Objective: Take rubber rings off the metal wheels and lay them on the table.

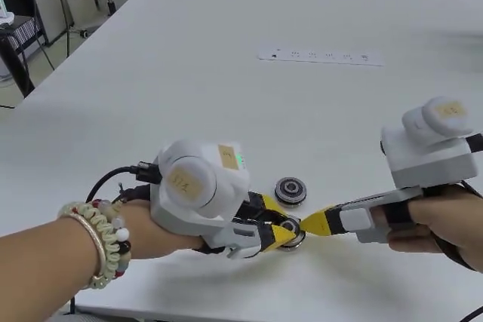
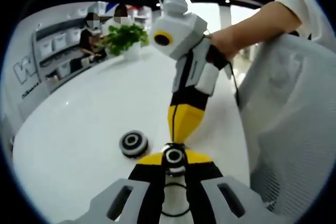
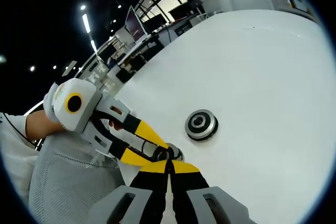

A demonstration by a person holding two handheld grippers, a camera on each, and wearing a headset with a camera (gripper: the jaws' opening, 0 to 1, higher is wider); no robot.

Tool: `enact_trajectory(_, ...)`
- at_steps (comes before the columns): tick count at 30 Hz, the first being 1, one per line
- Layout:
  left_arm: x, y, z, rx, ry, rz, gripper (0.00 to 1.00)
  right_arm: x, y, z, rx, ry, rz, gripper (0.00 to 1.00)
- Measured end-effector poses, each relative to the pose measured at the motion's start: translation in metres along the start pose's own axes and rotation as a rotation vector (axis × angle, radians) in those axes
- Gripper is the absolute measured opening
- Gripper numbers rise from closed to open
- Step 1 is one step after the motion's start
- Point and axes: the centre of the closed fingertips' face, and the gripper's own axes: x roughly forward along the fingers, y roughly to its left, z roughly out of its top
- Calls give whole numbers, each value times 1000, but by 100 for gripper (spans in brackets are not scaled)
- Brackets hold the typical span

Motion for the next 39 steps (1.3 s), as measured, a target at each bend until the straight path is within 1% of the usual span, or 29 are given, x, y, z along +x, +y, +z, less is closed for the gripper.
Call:
enact_trajectory(10,0,0,0,9,0,-2,14,1,2,2,9,-8,16,0)
enact_trajectory(15,0,0,0,11,-1,-3,14,1,8,4,21,-20,45,0)
enact_trajectory(17,0,0,0,10,-1,-2,14,2,9,3,8,-14,45,0)
enact_trajectory(18,0,0,0,10,-1,-2,14,3,12,4,9,-20,58,0)
enact_trajectory(19,0,0,0,9,-2,-2,14,3,17,6,15,-29,87,0)
enact_trajectory(20,0,0,0,9,-2,-2,14,2,15,8,20,-36,74,0)
enact_trajectory(21,0,0,0,8,-2,-2,14,2,14,7,-1,-24,67,0)
enact_trajectory(24,0,0,1,4,-2,-1,14,2,9,6,16,-26,54,0)
enact_trajectory(27,0,0,1,-5,1,-1,14,0,3,4,11,-22,31,0)
enact_trajectory(30,1,0,1,-6,7,-3,14,0,0,3,10,-17,21,0)
enact_trajectory(35,-1,0,-1,30,44,-14,14,-1,0,3,-1,-13,15,0)
enact_trajectory(38,-5,0,1,44,43,-15,14,-3,-2,5,7,-18,12,0)
enact_trajectory(39,-6,0,0,53,55,-18,15,-4,-3,5,10,-20,10,0)
